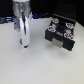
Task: Open the kcup holder, insert the kcup into the holder, and close the kcup holder
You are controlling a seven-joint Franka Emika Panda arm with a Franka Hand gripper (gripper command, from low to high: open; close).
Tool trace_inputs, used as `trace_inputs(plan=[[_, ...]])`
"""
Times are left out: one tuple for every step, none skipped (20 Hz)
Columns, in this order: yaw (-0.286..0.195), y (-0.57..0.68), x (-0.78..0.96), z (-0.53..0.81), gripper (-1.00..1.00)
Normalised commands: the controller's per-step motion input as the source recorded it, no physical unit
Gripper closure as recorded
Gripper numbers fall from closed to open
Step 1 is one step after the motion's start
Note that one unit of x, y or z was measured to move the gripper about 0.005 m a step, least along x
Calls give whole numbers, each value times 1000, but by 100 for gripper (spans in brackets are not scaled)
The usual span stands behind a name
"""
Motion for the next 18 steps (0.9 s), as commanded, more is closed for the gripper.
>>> trace_inputs(plan=[[-34, 0, -343, -200, -100], [-36, 0, -346, -197, -100], [-35, 0, -337, -163, -100], [-36, -9, -311, -123, -100], [-32, -37, -251, -120, -100], [-29, -69, -191, -114, -100], [-26, -94, -126, -100, -100], [-24, -91, -86, -106, -100], [-19, -94, -86, -106, -100], [-10, -57, -63, -129, -100], [0, -9, -49, -126, -100], [0, -14, -74, -163, -100], [0, -69, -100, -237, -100], [0, -80, -140, -274, -100], [0, -100, -131, -271, -100], [0, -109, -111, -280, -100], [0, -106, -131, -306, -100], [0, -106, -149, -303, -100]])
